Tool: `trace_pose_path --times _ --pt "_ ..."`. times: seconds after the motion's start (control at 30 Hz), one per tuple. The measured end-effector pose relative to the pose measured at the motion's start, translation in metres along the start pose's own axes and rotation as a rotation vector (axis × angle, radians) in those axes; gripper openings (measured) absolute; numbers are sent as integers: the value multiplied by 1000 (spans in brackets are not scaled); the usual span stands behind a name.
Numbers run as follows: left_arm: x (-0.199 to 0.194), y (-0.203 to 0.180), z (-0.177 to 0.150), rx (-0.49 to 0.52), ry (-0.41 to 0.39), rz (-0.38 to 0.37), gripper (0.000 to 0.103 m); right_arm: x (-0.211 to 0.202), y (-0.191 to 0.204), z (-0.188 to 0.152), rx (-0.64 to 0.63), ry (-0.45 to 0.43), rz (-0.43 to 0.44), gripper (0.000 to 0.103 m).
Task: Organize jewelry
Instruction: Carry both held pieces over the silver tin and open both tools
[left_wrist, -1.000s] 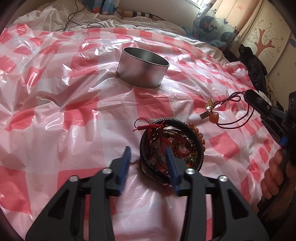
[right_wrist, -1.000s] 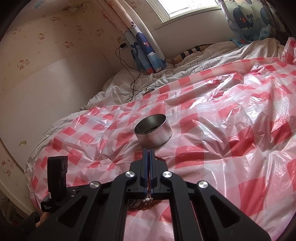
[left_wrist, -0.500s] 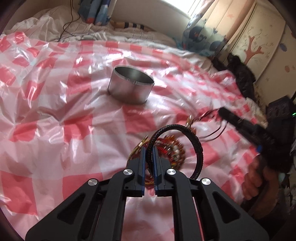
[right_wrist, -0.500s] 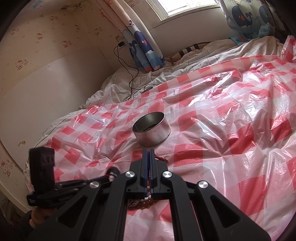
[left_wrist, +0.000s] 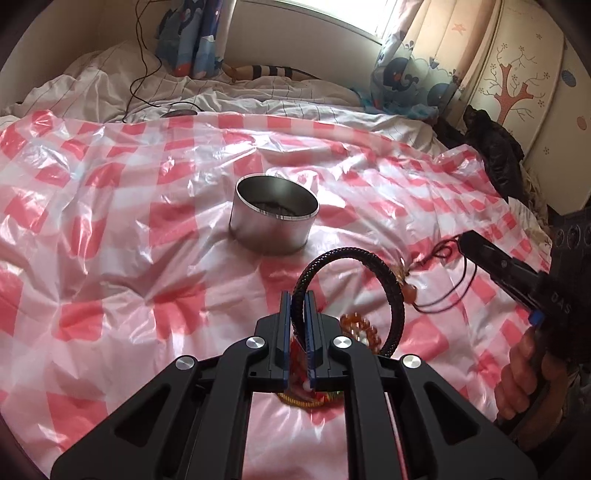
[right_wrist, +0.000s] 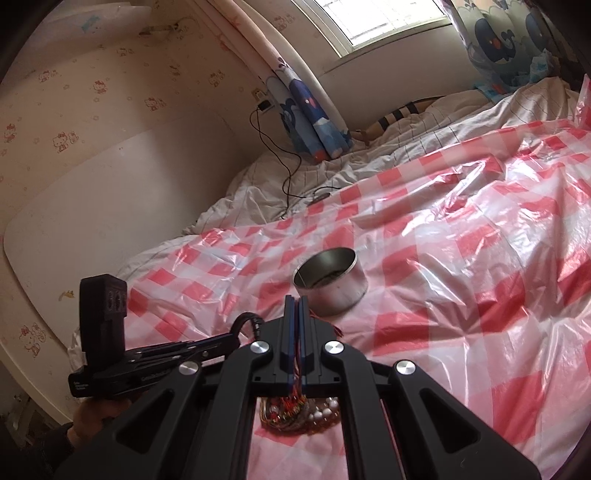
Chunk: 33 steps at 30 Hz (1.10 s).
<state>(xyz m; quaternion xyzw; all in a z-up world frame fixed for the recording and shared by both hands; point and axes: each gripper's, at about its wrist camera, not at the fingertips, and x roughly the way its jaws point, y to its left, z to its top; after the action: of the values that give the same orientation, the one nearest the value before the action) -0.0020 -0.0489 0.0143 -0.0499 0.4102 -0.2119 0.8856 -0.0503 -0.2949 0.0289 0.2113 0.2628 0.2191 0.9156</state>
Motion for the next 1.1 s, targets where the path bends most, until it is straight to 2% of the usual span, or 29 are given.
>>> trace_pose_path --times 0.33,0.57,0.77,0.93,1.07,1.1 --pt "30 16 75 -10 -39 54 6 35 -4 62 15 -25 65 3" --pt "75 24 109 -3 15 85 6 67 -4 83 -10 -5 84 3" --pt "110 25 115 19 77 115 7 93 -14 94 -2 19 92 3" --pt "125 28 110 25 130 133 8 110 -21 91 12 50 87 3" --pt "125 32 106 9 145 128 13 123 -28 87 31 75 85 3" --pt "122 32 106 7 145 127 17 126 -28 86 34 81 86 3"
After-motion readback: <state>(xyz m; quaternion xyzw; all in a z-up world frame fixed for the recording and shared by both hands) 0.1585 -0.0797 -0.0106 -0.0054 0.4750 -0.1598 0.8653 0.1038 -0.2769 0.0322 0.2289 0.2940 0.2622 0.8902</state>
